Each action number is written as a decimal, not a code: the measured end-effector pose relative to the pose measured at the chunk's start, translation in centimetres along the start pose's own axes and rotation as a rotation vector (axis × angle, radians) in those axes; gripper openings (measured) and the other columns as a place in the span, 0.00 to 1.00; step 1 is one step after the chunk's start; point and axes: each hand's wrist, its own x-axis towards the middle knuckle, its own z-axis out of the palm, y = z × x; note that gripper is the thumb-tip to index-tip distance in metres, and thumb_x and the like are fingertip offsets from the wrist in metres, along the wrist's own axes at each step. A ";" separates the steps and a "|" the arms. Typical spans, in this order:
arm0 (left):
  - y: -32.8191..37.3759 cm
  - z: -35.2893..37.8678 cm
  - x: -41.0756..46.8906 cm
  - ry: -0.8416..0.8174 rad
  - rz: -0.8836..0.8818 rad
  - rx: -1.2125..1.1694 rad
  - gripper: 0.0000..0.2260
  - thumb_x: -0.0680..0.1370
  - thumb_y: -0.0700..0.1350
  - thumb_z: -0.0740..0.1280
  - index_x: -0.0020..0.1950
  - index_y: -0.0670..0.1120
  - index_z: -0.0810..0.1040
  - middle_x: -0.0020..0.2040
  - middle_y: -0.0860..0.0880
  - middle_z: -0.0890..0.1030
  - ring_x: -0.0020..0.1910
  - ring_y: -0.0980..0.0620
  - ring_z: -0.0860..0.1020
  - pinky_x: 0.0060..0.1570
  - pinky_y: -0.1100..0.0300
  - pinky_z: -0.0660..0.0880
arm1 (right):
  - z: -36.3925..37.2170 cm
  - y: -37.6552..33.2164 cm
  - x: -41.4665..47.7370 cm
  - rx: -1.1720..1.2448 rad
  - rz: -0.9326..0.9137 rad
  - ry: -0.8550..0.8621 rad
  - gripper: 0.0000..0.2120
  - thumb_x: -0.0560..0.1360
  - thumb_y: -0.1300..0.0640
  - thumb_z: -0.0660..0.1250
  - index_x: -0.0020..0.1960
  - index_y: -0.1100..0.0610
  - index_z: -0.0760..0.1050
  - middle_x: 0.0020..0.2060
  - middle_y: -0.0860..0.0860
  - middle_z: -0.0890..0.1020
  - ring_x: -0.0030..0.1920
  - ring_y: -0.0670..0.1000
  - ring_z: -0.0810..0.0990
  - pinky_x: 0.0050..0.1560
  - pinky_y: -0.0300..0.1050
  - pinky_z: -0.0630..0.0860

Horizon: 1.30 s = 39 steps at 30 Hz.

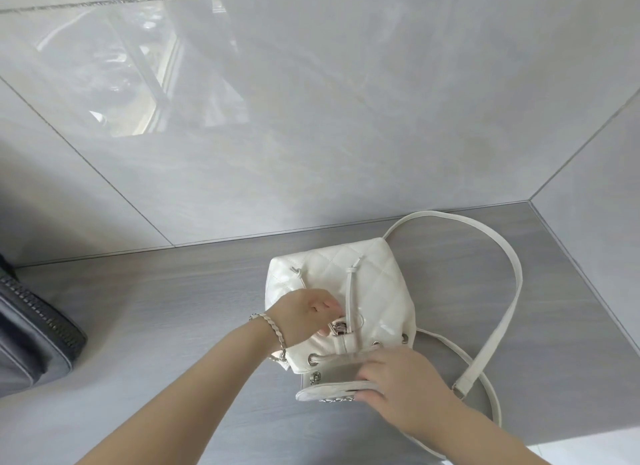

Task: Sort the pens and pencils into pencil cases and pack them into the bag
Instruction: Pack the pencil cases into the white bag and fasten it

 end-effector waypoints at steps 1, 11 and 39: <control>0.0 -0.1 0.0 -0.010 -0.016 -0.024 0.08 0.74 0.57 0.62 0.41 0.57 0.77 0.38 0.51 0.81 0.37 0.57 0.78 0.48 0.62 0.74 | -0.1 0.1 0.2 -0.036 -0.010 0.085 0.15 0.65 0.41 0.57 0.30 0.47 0.77 0.28 0.41 0.76 0.30 0.41 0.76 0.29 0.32 0.68; -0.7 -0.2 -0.5 -0.037 -0.013 -0.047 0.13 0.64 0.62 0.71 0.44 0.60 0.77 0.45 0.55 0.80 0.47 0.56 0.77 0.51 0.65 0.73 | -2.9 0.8 4.9 0.700 0.423 0.219 0.21 0.58 0.53 0.80 0.20 0.50 0.67 0.18 0.46 0.64 0.24 0.45 0.61 0.25 0.35 0.56; 0.5 1.7 1.5 0.214 -0.133 0.038 0.07 0.76 0.46 0.64 0.39 0.49 0.73 0.34 0.52 0.71 0.40 0.48 0.71 0.37 0.60 0.66 | 2.3 2.8 6.3 0.207 0.086 0.803 0.09 0.74 0.47 0.63 0.46 0.51 0.78 0.44 0.46 0.75 0.46 0.49 0.71 0.51 0.40 0.68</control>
